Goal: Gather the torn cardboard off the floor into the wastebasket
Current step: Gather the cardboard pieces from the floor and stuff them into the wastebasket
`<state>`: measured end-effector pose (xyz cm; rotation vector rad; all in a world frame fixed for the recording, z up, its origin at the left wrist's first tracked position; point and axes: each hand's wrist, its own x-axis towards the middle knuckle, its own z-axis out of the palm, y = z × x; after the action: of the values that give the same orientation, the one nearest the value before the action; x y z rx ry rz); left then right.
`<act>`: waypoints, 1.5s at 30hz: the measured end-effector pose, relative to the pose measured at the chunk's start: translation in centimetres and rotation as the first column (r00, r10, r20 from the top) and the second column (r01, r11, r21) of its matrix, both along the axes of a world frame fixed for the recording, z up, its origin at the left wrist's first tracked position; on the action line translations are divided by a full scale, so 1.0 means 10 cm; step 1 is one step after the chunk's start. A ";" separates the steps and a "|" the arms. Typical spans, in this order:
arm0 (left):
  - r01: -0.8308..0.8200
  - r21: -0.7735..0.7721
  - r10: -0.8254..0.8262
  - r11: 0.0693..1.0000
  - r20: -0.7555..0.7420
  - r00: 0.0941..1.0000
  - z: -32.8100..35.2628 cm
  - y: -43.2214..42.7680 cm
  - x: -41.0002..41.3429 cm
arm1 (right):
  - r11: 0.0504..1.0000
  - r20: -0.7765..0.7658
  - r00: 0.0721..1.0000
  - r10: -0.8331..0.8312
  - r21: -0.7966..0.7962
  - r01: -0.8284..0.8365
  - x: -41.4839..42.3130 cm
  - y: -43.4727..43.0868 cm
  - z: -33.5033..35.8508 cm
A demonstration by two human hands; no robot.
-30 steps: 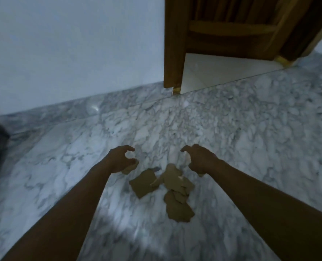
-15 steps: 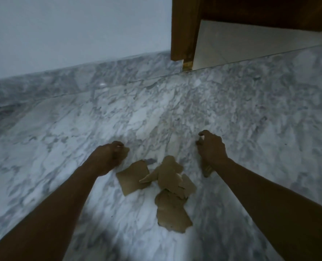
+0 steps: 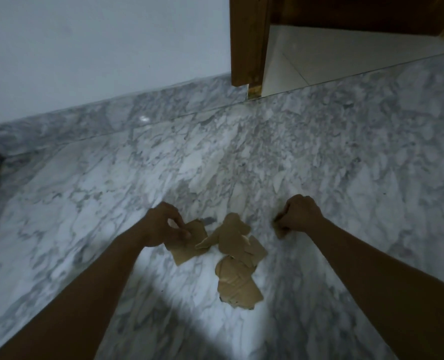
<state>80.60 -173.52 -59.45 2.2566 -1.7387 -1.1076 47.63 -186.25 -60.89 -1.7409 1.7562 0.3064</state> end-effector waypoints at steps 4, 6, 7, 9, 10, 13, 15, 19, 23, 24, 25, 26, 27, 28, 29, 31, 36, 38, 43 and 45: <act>0.169 0.040 -0.173 0.985 0.236 0.956 -0.25 0.18 -0.28 | 0.995 0.048 0.996 -0.069 -0.069 0.072 0.08 0.19 -0.17; 0.097 0.006 -0.096 0.995 0.228 0.969 -0.27 0.19 -0.31 | 0.990 0.132 0.985 -0.110 -0.071 0.120 0.07 0.18 -0.22; 0.066 -0.003 -0.064 0.998 0.191 0.980 -0.28 0.19 -0.30 | 0.994 0.121 0.988 -0.092 -0.046 0.098 0.07 0.17 -0.21; 0.005 0.003 -0.005 1.000 0.100 0.995 -0.24 0.21 -0.28 | 0.999 0.034 0.999 0.032 0.013 -0.033 0.05 0.15 -0.22; -0.014 0.014 0.013 1.000 0.075 0.997 -0.22 0.22 -0.26 | 0.993 -0.005 0.993 0.118 0.030 -0.118 0.05 0.15 -0.24; 0.059 0.060 -0.068 0.996 0.152 0.986 -0.19 0.25 -0.18 | 0.975 0.014 0.978 0.206 0.087 -0.206 0.05 0.16 -0.24; 0.014 0.084 -0.030 0.996 0.197 0.980 -0.15 0.28 -0.04 | 0.970 0.041 0.977 0.207 0.122 -0.211 0.03 0.18 -0.15; -0.141 0.075 0.137 0.987 0.060 0.989 0.03 0.30 0.13 | 0.939 0.080 0.977 0.199 0.270 -0.213 -0.03 0.29 0.17; -0.172 0.020 0.173 0.985 -0.169 0.970 0.24 0.12 -0.08 | 0.872 0.148 0.988 0.035 0.478 -0.103 0.03 0.44 0.41; -0.108 0.028 0.111 0.994 -0.159 0.981 0.26 0.05 -0.17 | 0.872 0.161 0.987 0.012 0.481 -0.089 0.04 0.45 0.41; -0.019 0.046 0.025 0.999 -0.119 0.993 0.28 0.00 -0.28 | 0.880 0.165 0.986 -0.002 0.469 -0.076 0.04 0.46 0.41; 0.063 0.066 -0.058 0.996 -0.072 0.996 0.27 -0.06 -0.41 | 0.889 0.154 0.988 -0.015 0.455 -0.058 0.03 0.45 0.38; 0.143 0.073 -0.140 0.987 -0.046 0.989 0.25 -0.11 -0.54 | 0.899 0.144 0.990 -0.006 0.434 -0.058 0.02 0.45 0.35; 0.221 0.074 -0.219 0.973 -0.024 0.975 0.20 -0.15 -0.67 | 0.909 0.130 0.990 0.063 0.402 -0.111 0.01 0.46 0.34; 0.289 0.082 -0.291 0.954 0.017 0.956 0.13 -0.18 -0.79 | 0.905 0.106 0.979 0.173 0.376 -0.201 -0.02 0.46 0.32; 0.402 0.097 -0.412 0.911 0.146 0.899 -0.03 -0.21 -0.99 | 0.876 0.045 0.931 0.361 0.327 -0.356 -0.07 0.44 0.21; 0.408 0.022 -0.400 0.913 0.252 0.881 -0.25 -0.20 -1.17 | 0.933 0.250 0.917 0.310 0.108 -0.344 -0.10 0.42 -0.02; 0.386 0.027 -0.380 0.922 0.253 0.890 -0.27 -0.20 -1.17 | 0.942 0.342 0.909 0.238 0.148 -0.302 -0.05 0.42 -0.03; 0.298 0.007 -0.292 0.955 0.217 0.931 -0.27 -0.16 -1.11 | 0.953 0.325 0.897 0.301 -0.060 -0.298 0.03 0.67 -0.22; 0.190 -0.035 -0.188 0.981 0.048 0.981 -0.28 -0.10 -1.07 | 0.962 0.356 0.894 0.273 -0.090 -0.258 0.04 0.70 -0.27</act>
<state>69.87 -174.53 -62.27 2.1461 -2.0097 -1.0509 48.06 -179.21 -63.57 -1.9263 1.2681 0.0518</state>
